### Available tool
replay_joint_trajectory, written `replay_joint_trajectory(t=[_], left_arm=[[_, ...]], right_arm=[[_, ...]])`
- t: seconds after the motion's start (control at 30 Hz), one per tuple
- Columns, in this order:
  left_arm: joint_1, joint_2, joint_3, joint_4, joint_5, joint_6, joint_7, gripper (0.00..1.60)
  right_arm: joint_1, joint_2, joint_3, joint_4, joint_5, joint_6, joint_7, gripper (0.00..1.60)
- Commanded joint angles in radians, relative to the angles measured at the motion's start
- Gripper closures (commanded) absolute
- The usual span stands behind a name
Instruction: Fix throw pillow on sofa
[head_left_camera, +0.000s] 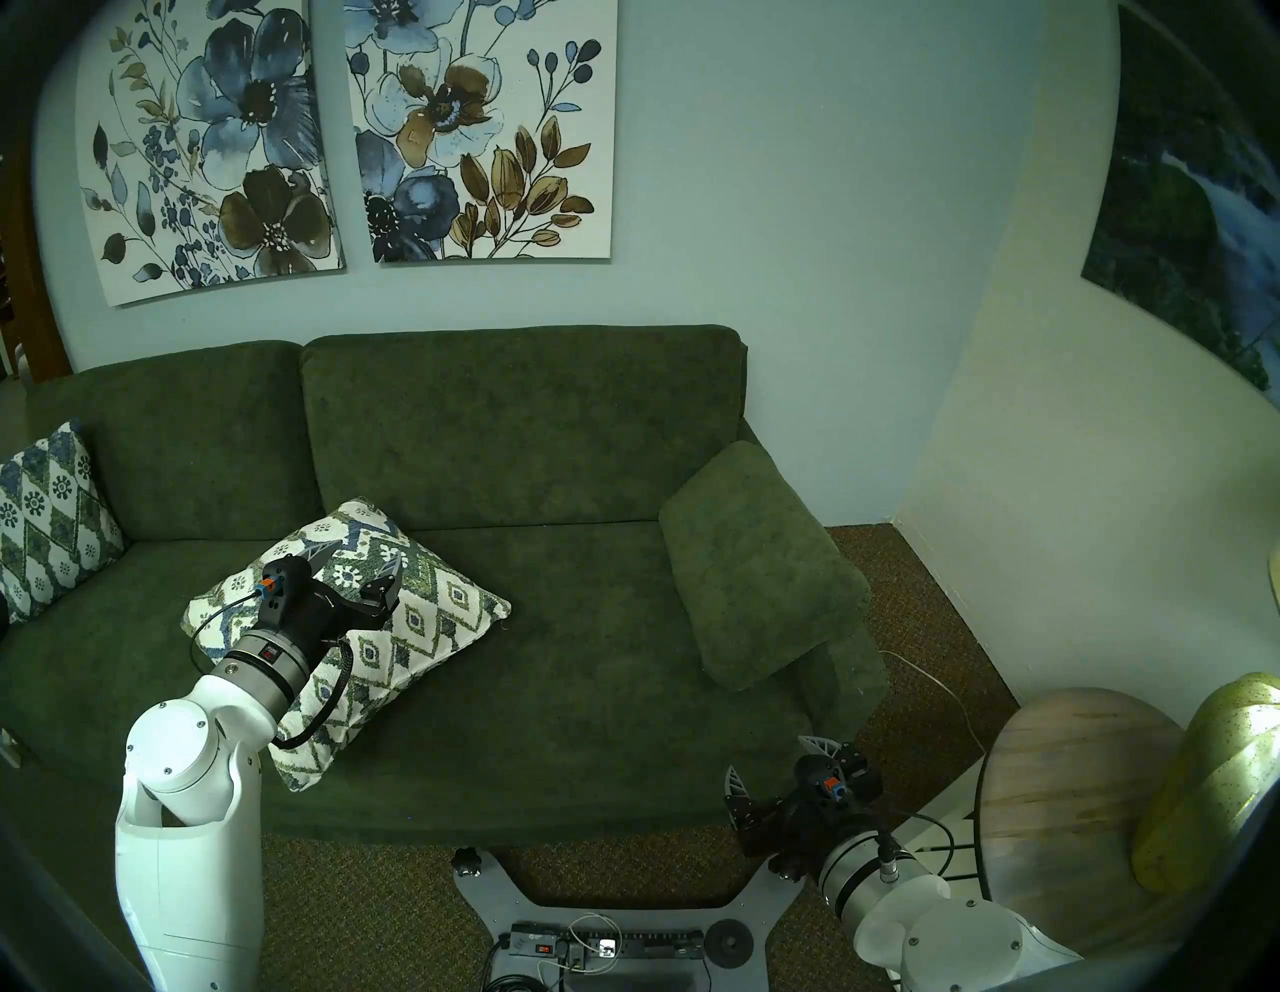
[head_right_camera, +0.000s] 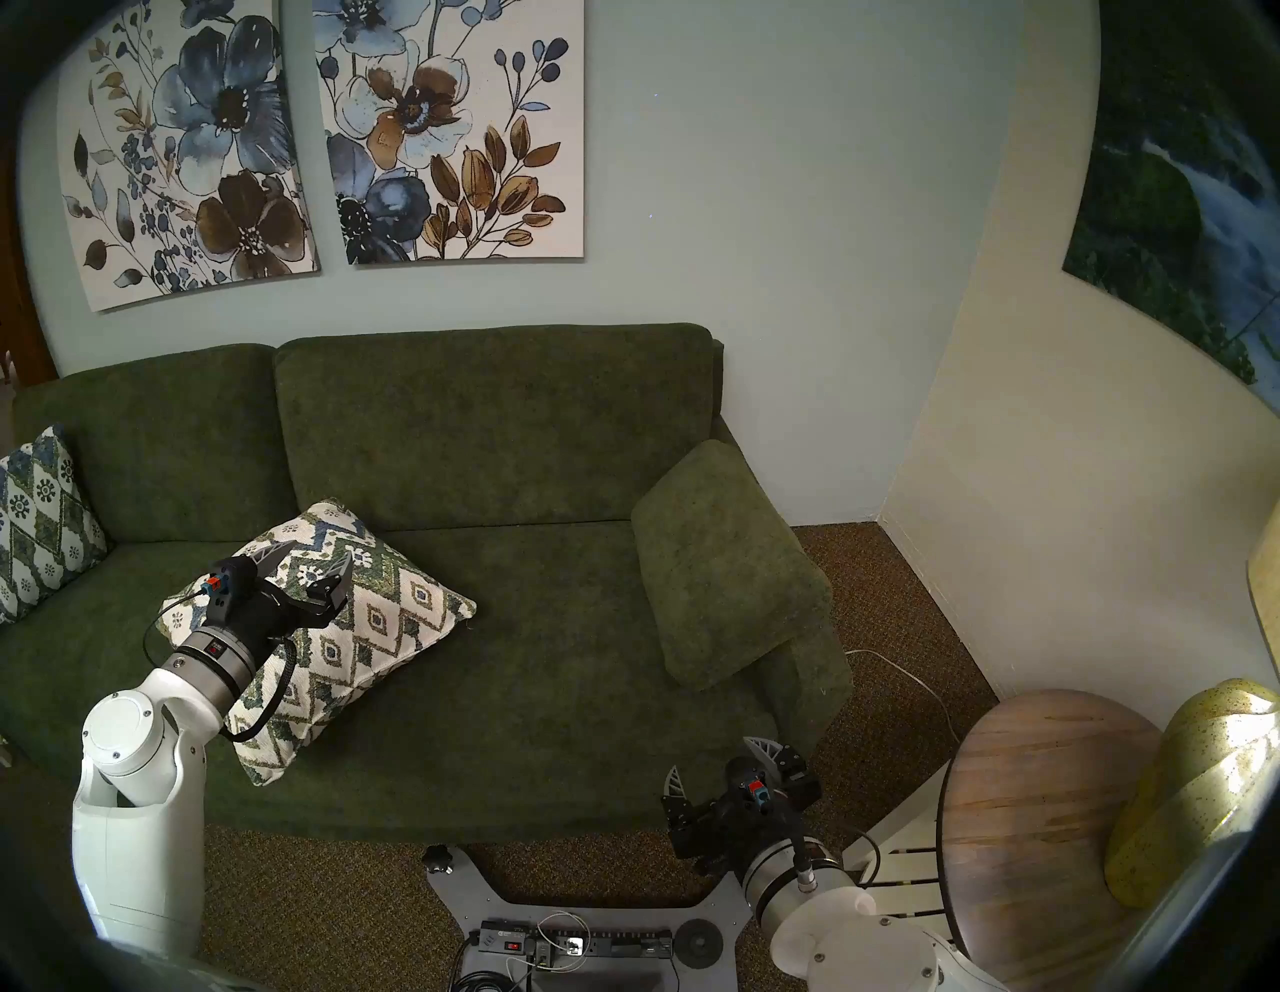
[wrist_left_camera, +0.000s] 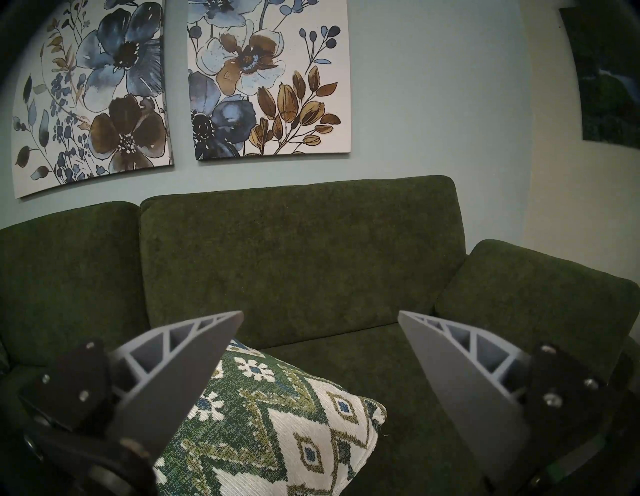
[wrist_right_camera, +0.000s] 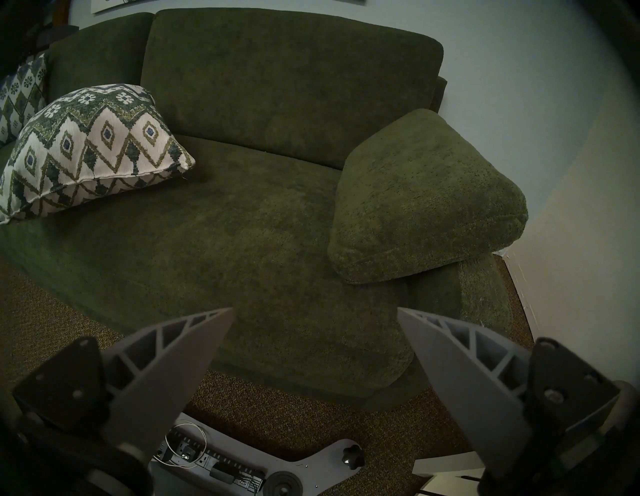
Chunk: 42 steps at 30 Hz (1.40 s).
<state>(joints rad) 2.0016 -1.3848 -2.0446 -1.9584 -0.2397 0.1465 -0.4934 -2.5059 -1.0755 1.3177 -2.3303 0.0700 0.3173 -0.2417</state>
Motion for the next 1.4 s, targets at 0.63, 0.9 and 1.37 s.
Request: replay_joint_trajectory(t=[0.63, 0.9, 1.37], left_arm=[[-0.070, 0.290, -0.283, 0.133, -0.009, 0.433, -0.202, 0.00], [-0.020, 0.376, -0.264, 0.178, 0.077, 0.536, -0.307, 0.00], [0.046, 0.387, -0.223, 0.230, 0.186, 0.490, -0.305, 0.00]], right_arm=[[0.001, 0.000, 0.000, -0.009, -0.001, -0.002, 0.000, 0.00], [0.001, 0.000, 0.000, -0.010, -0.001, -0.001, 0.000, 0.00], [0.000, 0.000, 0.000, -0.010, -0.001, -0.001, 0.000, 0.00]])
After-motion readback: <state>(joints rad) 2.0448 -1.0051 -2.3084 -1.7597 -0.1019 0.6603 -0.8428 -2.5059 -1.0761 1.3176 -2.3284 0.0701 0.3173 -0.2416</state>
